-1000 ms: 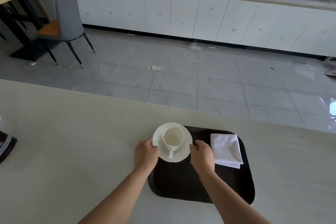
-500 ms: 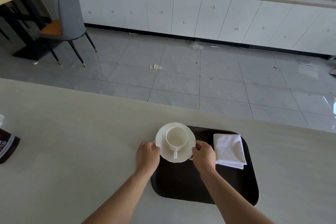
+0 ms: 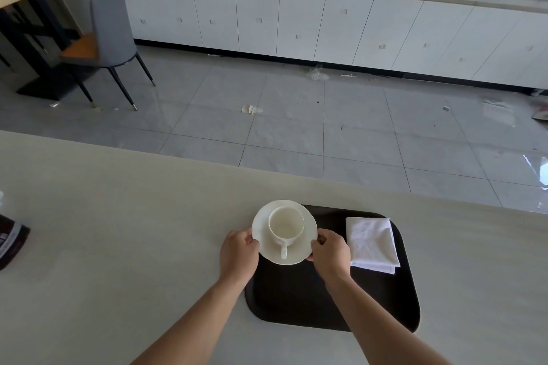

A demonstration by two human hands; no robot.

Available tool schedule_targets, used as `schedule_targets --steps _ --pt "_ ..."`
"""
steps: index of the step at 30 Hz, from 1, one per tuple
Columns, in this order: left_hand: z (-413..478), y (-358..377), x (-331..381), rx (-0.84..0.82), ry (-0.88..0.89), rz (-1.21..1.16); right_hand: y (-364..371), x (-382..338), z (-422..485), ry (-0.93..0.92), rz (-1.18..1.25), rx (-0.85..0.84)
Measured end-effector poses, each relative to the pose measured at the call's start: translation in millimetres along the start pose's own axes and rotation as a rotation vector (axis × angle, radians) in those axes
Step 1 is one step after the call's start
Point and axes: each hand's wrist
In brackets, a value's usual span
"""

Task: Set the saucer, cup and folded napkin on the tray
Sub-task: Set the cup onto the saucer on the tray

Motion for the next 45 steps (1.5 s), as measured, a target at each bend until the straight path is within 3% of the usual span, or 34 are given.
schedule_targets --steps 35,45 --pt "0.6 -5.1 2.1 -0.058 -0.009 0.054 -9.2 2.0 3.1 0.033 0.001 -0.022" --pt "-5.2 -15.2 12.3 -0.069 -0.016 0.278 -22.4 -8.3 -5.1 -0.053 -0.268 -0.008"
Point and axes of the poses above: each hand's wrist, its own z-axis towards the middle knuckle, its own y-axis out of the palm, x = y × z, and after that the axes turned 11 degrees about -x, right-handed
